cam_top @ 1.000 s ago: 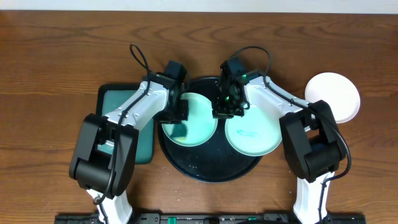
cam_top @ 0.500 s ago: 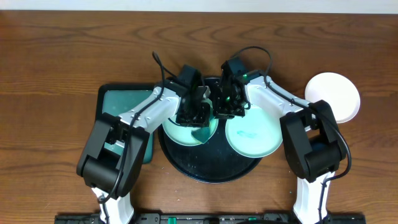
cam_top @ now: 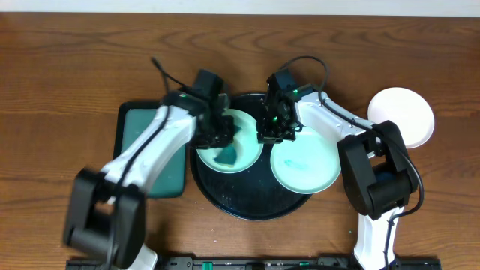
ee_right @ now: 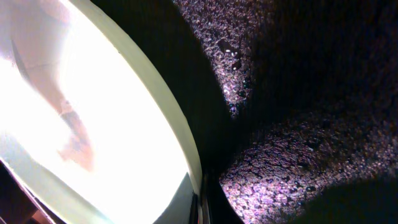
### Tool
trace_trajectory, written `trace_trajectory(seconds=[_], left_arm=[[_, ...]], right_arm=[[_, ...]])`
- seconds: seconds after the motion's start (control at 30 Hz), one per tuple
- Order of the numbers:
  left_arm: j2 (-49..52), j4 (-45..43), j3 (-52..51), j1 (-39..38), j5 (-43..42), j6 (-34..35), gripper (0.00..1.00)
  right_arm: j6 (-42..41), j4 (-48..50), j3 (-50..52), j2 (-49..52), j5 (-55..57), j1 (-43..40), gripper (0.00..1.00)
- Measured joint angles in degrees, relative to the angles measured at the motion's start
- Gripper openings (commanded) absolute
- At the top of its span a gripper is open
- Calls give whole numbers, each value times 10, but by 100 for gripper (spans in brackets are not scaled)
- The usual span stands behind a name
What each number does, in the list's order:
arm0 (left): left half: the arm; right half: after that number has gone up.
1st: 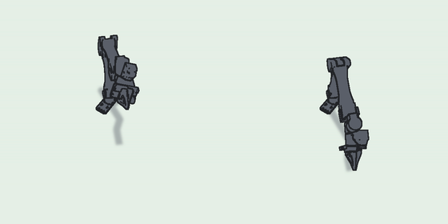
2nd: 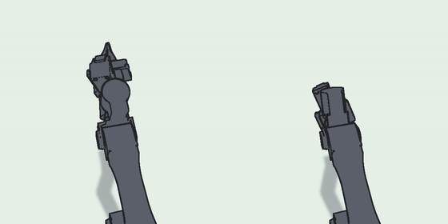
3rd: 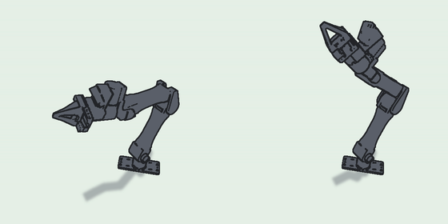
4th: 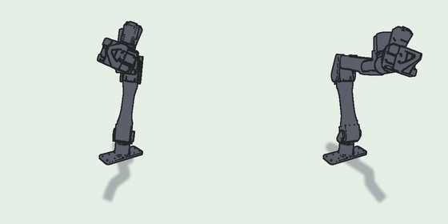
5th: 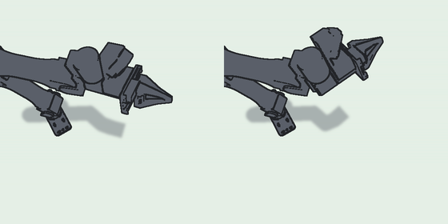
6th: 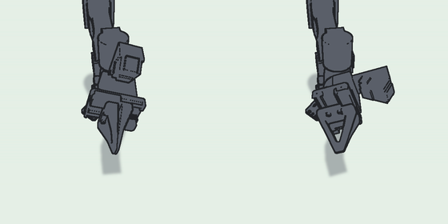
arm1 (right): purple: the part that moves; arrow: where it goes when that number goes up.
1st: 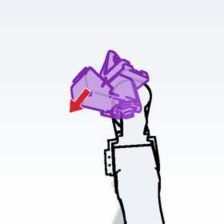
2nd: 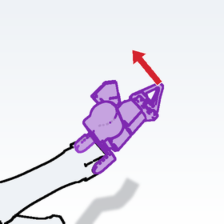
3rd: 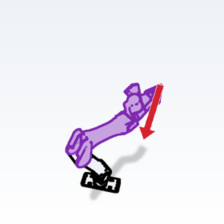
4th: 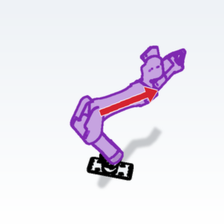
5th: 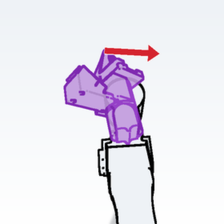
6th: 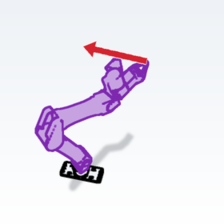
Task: Clean dirty plates on tray and stack at the side
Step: 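Return the sponge to the water tray with the left gripper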
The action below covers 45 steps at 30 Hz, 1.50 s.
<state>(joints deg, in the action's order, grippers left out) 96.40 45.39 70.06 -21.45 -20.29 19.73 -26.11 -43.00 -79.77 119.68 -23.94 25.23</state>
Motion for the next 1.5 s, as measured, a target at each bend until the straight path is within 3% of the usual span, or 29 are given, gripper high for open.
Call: trace_trajectory(seconds=[0.13,0.33,0.6,0.9,0.97,1.07,1.23,1.5], left_arm=[[-61,40,0,26,73,10,7],[-72,61,0,102,149,14,7],[-16,60,0,211,185,6,7],[75,47,0,227,189,-3,7],[77,45,0,227,190,-3,16],[76,46,0,227,189,-7,46],[76,48,0,227,172,-7,55],[24,47,0,223,157,-5,55]], right_arm=[[0,0,0,0,0,0,1],[0,0,0,0,0,0,1],[0,0,0,0,0,0,1],[0,0,0,0,0,0,1],[0,0,0,0,0,0,1],[0,0,0,0,0,0,1],[0,0,0,0,0,0,1],[0,1,0,0,0,0,1]])
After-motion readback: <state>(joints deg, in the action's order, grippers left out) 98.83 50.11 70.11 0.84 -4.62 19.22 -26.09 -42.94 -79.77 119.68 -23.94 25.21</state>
